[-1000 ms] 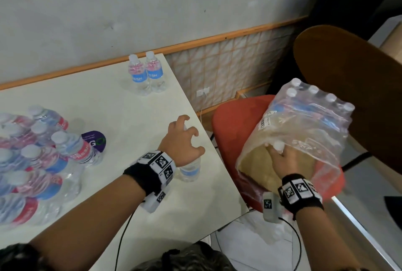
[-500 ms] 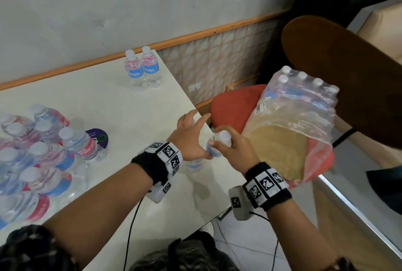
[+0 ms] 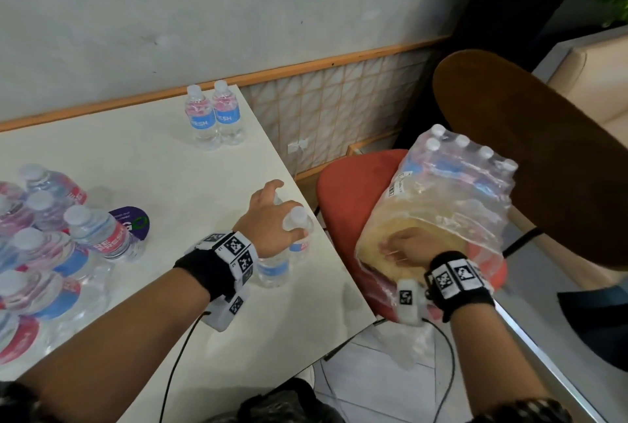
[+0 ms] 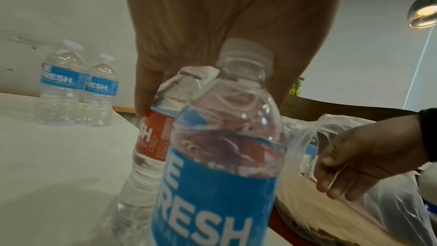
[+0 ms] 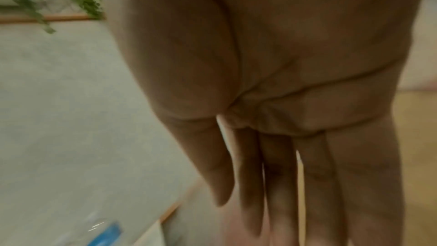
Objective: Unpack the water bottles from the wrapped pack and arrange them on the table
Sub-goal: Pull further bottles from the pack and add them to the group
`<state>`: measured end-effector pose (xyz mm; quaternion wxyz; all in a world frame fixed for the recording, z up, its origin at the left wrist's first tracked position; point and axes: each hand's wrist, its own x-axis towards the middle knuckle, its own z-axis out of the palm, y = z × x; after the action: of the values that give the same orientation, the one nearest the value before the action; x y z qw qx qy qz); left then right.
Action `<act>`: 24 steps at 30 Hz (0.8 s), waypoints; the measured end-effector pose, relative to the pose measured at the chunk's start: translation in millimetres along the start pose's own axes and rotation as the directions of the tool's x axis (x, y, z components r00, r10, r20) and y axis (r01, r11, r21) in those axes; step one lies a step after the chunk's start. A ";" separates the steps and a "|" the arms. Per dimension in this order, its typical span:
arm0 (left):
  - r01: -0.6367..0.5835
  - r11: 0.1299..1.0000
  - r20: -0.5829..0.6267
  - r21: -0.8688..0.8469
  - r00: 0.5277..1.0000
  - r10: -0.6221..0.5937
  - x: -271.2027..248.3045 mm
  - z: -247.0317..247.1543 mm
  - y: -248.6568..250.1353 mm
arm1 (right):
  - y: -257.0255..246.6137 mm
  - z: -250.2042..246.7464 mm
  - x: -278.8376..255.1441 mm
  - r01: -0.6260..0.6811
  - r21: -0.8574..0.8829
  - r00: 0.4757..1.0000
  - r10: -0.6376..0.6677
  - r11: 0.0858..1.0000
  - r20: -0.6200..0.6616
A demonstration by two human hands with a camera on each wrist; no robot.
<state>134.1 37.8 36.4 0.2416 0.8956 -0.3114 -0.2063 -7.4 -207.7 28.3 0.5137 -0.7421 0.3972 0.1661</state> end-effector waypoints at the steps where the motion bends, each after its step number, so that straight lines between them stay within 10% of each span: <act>1: 0.002 1.000 -0.005 -0.011 1.000 -0.002 0.9 -0.1 0.1 | 0.7 -20.4 8.5 -0.041 -0.029 0.998 0.040 0.999 -0.041; 7: 0.007 0.998 -0.025 -0.058 1.000 -0.009 2.8 2.4 0.8 | 3.2 -77.0 35.8 -0.138 -0.558 0.897 -0.135 0.818 -0.420; 14: -0.001 0.999 -0.033 -0.050 0.999 -0.001 3.2 5.9 -3.5 | -26.0 -87.2 71.0 -0.218 -0.832 0.945 -0.104 0.510 -0.311; 21: 0.002 1.000 -0.041 -0.029 0.999 -0.003 3.3 4.3 -2.5 | -34.2 -103.0 129.9 -0.050 -0.433 0.841 -0.196 0.900 -0.504; 24: -0.011 1.000 -0.043 -0.011 0.999 0.011 3.0 5.0 -3.7 | -7.4 -98.3 126.3 0.082 -0.516 0.825 -0.349 0.853 -0.446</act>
<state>135.4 36.9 29.7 0.2545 0.8967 -0.3099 -0.1873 61.8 -347.4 -8.8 0.2036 -0.9025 0.3794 -0.0113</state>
